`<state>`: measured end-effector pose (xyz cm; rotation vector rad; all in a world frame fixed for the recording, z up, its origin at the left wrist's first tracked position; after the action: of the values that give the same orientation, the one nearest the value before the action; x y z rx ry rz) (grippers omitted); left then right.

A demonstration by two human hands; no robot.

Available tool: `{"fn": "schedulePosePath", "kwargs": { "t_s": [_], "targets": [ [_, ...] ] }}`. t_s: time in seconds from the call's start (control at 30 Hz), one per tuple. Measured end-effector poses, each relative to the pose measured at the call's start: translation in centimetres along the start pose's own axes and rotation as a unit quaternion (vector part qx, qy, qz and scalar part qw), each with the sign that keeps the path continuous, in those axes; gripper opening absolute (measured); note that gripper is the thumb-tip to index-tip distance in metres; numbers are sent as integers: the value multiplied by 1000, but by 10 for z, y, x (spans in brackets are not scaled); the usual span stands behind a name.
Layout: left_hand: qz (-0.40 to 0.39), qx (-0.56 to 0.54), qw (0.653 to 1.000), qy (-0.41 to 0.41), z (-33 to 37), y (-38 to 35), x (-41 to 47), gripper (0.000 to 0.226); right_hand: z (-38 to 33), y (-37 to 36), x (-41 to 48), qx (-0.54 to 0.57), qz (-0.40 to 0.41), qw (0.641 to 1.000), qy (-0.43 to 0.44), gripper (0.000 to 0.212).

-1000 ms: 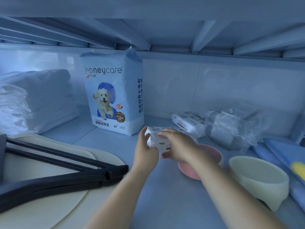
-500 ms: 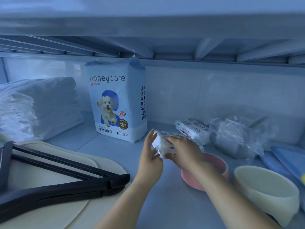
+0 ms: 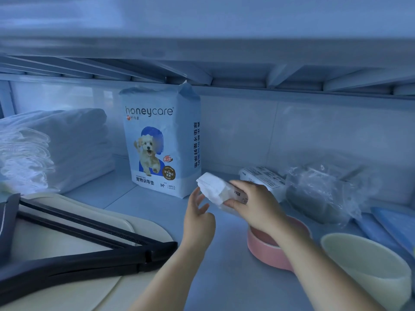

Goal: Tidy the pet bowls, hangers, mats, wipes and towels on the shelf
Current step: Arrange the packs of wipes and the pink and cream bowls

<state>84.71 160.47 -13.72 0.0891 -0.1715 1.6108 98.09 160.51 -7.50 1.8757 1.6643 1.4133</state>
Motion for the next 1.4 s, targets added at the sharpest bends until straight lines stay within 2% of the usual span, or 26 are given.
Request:
{"fn": "schedulePosePath", "kwargs": {
  "t_s": [0.33,0.5,0.6,0.7,0.87,0.93,1.07,1.17,1.27,1.4],
  "targets": [
    [62,-13,992,-112,29,19,-13,85,-9,15,2,228,-26,973,-10,27],
    [50,-30,992,-113,30,14,-16,80,16,35,-1,229,65,969,-57,20],
    [30,-36,994,-97,27,10,-15,80,29,38,-6,201,108,968,-106,26],
    [1,-18,998,-58,21,6,-14,88,33,38,-9,191,125,964,-134,24],
    [-27,-37,999,-18,18,4,-12,95,20,32,-13,195,126,966,-112,12],
    [-22,-35,999,-23,17,5,-13,94,18,22,-14,231,97,960,-122,17],
    [0,-25,1000,-17,18,9,-15,87,11,10,-15,285,49,949,-122,57],
    [1,-14,1000,-21,21,9,-17,85,6,8,-13,327,38,938,-106,71],
    [7,-4,999,-32,24,9,-18,86,3,9,-12,357,29,929,-93,74],
    [16,8,1000,-24,26,12,-16,85,7,4,-12,360,5,926,-118,63]
  ]
}}
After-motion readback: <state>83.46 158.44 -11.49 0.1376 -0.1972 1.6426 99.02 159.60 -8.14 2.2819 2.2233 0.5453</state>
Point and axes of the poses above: each hand's wrist, its own x-axis towards the middle knuckle, its own y-axis out of the back of the hand, z = x × y, the point moved 7 cm from there along x, towards the middle knuckle, and after that the axes turned 7 degrees about x, right-handed, at the moved point
